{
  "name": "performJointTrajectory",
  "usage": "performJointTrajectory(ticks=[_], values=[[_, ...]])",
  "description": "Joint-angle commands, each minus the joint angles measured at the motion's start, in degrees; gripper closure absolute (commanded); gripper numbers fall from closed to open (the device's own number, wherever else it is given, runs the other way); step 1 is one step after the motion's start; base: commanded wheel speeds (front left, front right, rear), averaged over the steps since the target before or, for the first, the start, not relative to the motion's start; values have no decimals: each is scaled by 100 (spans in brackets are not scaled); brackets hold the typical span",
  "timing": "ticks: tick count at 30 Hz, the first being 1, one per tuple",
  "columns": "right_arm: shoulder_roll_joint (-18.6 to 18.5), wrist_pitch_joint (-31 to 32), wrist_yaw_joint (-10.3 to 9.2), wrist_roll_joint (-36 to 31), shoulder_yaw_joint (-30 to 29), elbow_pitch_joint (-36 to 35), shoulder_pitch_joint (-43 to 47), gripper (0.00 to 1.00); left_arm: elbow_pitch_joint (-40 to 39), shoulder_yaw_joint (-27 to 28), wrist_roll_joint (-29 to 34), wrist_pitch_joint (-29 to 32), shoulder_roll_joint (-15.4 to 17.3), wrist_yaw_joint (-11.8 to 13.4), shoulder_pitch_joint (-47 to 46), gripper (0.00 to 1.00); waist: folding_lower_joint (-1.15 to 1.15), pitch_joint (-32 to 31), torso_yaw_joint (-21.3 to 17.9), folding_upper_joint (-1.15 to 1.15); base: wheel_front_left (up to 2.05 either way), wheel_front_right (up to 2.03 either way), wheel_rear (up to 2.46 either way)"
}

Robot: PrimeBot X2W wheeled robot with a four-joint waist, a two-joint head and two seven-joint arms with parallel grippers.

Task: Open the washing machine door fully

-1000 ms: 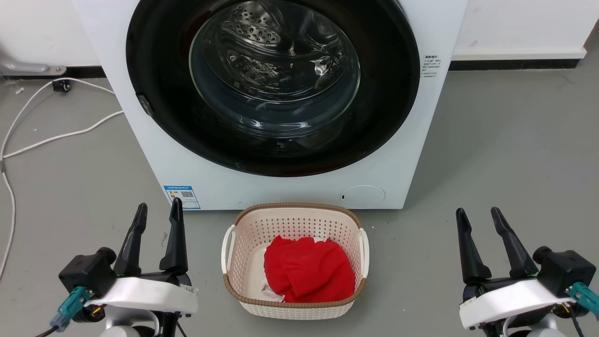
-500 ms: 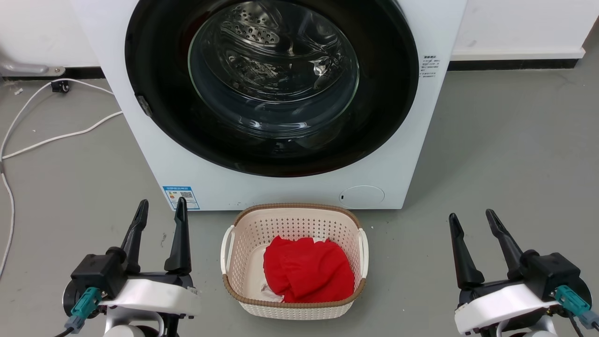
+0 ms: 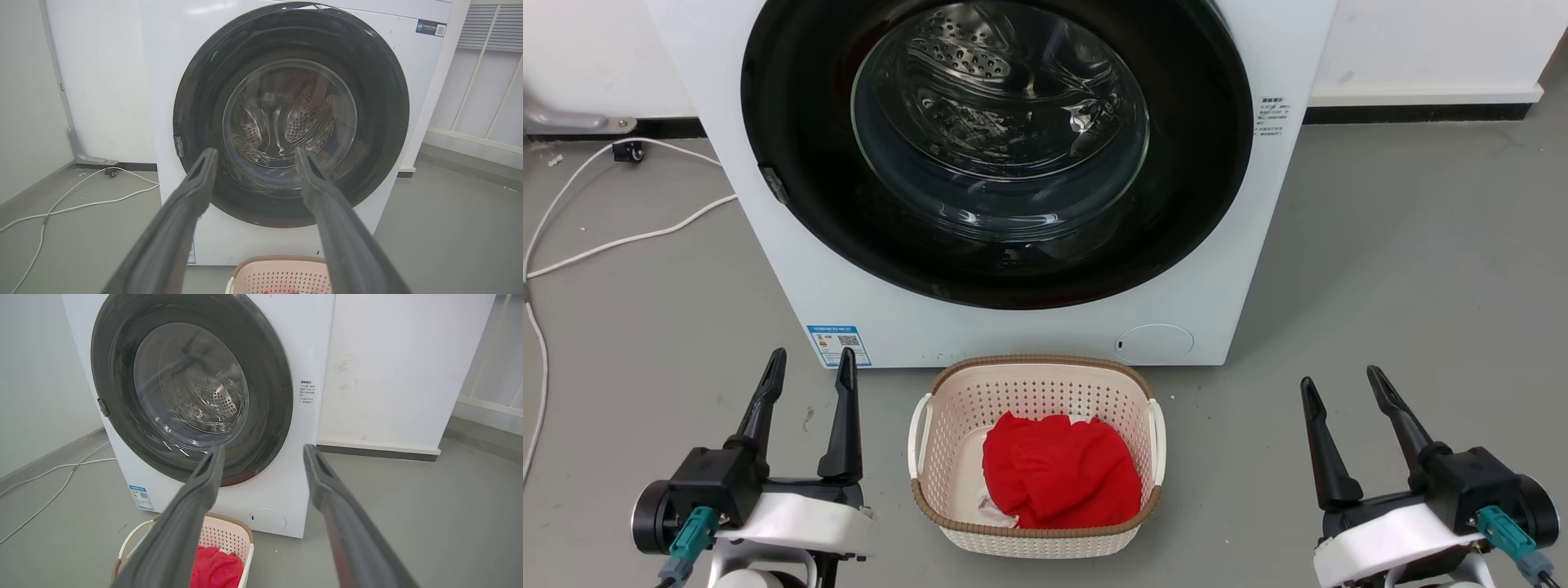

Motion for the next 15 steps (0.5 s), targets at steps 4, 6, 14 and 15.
performJointTrajectory(ticks=[4, 6, 14, 15], values=[[21, -74, -2, -117, -17, -6, 45, 0, 7, 1, 190, -88, -16, -10, 73, 0, 0, -2, -1, 0, 0, 0, 0], [22, -92, -2, -167, -20, 15, 52, 0, 12, 3, 242, -103, -24, -11, 84, 0, 0, 0, -1, 0, 0, 0, 0], [27, -169, -2, -310, 29, 61, 28, 0, 41, 29, 487, -181, -56, -16, 100, 0, 0, 5, -1, 0, 0, 0, 0], [27, -164, -2, -299, 33, 71, 25, 0, 49, 34, 487, -187, -60, -16, 98, 0, 0, 5, 0, 0, 0, 0, 0]])
